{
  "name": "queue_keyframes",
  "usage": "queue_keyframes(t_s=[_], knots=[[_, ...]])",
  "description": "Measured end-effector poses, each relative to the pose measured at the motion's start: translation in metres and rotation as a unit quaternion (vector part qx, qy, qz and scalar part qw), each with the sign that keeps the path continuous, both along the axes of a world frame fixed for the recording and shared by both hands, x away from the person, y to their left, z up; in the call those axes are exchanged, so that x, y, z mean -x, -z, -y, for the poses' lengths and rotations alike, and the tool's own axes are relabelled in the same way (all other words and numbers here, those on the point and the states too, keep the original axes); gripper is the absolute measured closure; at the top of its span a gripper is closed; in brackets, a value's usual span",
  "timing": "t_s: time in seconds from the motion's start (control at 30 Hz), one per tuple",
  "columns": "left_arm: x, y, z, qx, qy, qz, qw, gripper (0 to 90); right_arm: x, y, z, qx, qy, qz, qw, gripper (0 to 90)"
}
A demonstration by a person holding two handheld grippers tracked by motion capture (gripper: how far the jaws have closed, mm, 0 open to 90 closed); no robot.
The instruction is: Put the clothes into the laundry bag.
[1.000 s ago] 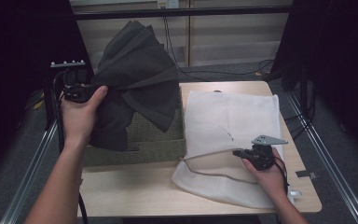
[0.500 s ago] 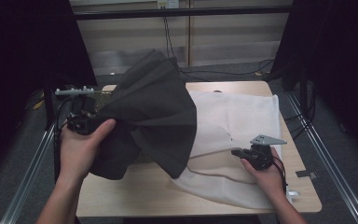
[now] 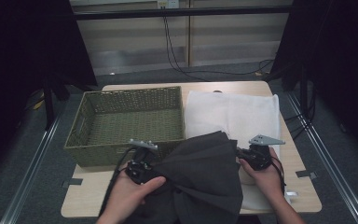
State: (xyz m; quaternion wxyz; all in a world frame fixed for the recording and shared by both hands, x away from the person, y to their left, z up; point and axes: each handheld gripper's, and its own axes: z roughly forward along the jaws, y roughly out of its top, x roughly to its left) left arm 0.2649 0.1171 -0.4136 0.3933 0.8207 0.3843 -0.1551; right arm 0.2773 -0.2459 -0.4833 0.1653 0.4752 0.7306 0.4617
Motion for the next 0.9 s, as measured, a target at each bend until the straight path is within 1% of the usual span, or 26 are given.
queue_keyframes(t_s=[0.03,0.07,0.1,0.13,0.17,0.2,0.23,0.3,0.37,0.4,0.43,0.47,0.5,0.53,0.57,0.6,0.63,0.67,0.7,0.73,0.77,0.83,0.9], knots=[[-0.004,0.016,0.005,-0.012,-0.017,0.0,0.9998,68.3,0.0,0.0,0.0,0.0,0.002,-0.001,1.0,89.2],[-0.007,0.031,0.009,-0.025,-0.026,-0.003,0.9993,67.1,0.001,0.0,0.001,-0.001,0.002,-0.001,1.0,89.2],[-0.01,0.045,0.012,-0.026,-0.028,-0.013,0.9992,65.8,0.0,0.0,0.001,-0.001,0.002,-0.002,1.0,89.2],[-0.012,0.056,0.014,-0.007,-0.027,-0.023,0.9993,63.5,0.0,0.001,0.001,0.002,0.002,-0.003,1.0,89.2],[-0.013,0.061,0.013,0.008,-0.02,-0.029,0.9993,58.2,0.0,0.002,0.0,0.005,0.002,-0.004,1.0,89.1],[-0.013,0.059,0.012,0.017,-0.018,-0.021,0.9995,53.8,0.0,0.003,0.0,0.007,0.002,-0.004,1.0,89.0],[-0.012,0.053,0.01,0.021,-0.004,0.004,0.9998,48.3,0.0,0.003,0.0,0.008,0.0,-0.004,1.0,88.8],[-0.009,0.038,0.008,0.025,0.0,0.038,0.999,36.3,0.0,0.002,0.0,0.006,-0.003,-0.002,1.0,86.6],[-0.007,0.021,0.006,0.036,0.01,0.073,0.9966,25.2,0.0,0.002,0.0,0.004,-0.005,-0.002,1.0,85.3],[-0.006,0.012,0.006,0.042,0.014,0.09,0.995,23.5,0.0,0.002,-0.001,0.004,-0.007,-0.002,1.0,85.0],[-0.006,0.003,0.005,0.058,0.016,0.102,0.993,21.4,0.001,0.001,-0.001,0.006,-0.01,-0.001,0.9999,85.0],[-0.006,-0.006,0.005,0.082,0.015,0.108,0.9906,19.9,0.001,0.001,-0.002,0.007,-0.012,-0.003,0.9999,85.0],[-0.007,-0.015,0.005,0.108,0.01,0.114,0.9876,19.6,0.001,0.001,-0.003,0.009,-0.015,-0.002,0.9999,85.1],[-0.009,-0.024,0.006,0.127,0.009,0.129,0.9834,19.7,0.002,0.001,-0.004,0.009,-0.014,-0.004,0.9998,85.5],[-0.01,-0.031,0.01,0.138,0.004,0.138,0.9807,20.1,0.002,0.001,-0.005,0.009,-0.016,-0.004,0.9998,86.0],[-0.012,-0.035,0.017,0.139,0.007,0.144,0.9798,20.2,0.001,0.001,-0.005,0.009,-0.016,-0.005,0.9998,86.5],[-0.014,-0.038,0.026,0.132,0.014,0.151,0.9796,20.1,0.001,0.001,-0.006,0.009,-0.014,-0.008,0.9998,86.9],[-0.015,-0.036,0.037,0.122,0.027,0.165,0.9784,19.9,0.001,0.001,-0.006,0.009,-0.014,-0.009,0.9998,87.2],[-0.017,-0.032,0.048,0.104,0.035,0.177,0.978,18.4,0.001,0.001,-0.006,0.01,-0.015,-0.01,0.9998,87.5],[-0.02,-0.026,0.06,0.082,0.042,0.175,0.9802,17.5,0.001,0.002,-0.006,0.011,-0.017,-0.009,0.9998,87.7],[-0.022,-0.018,0.071,0.066,0.047,0.17,0.9822,16.8,0.0,0.002,-0.006,0.012,-0.017,-0.009,0.9998,87.9],[-0.026,0.002,0.09,0.025,0.054,0.154,0.9863,12.3,0.001,0.001,-0.007,0.011,-0.015,-0.011,0.9998,88.1],[-0.028,0.021,0.104,-0.011,0.063,0.134,0.9889,8.3,0.001,0.001,-0.007,0.01,-0.017,-0.013,0.9997,88.2]])
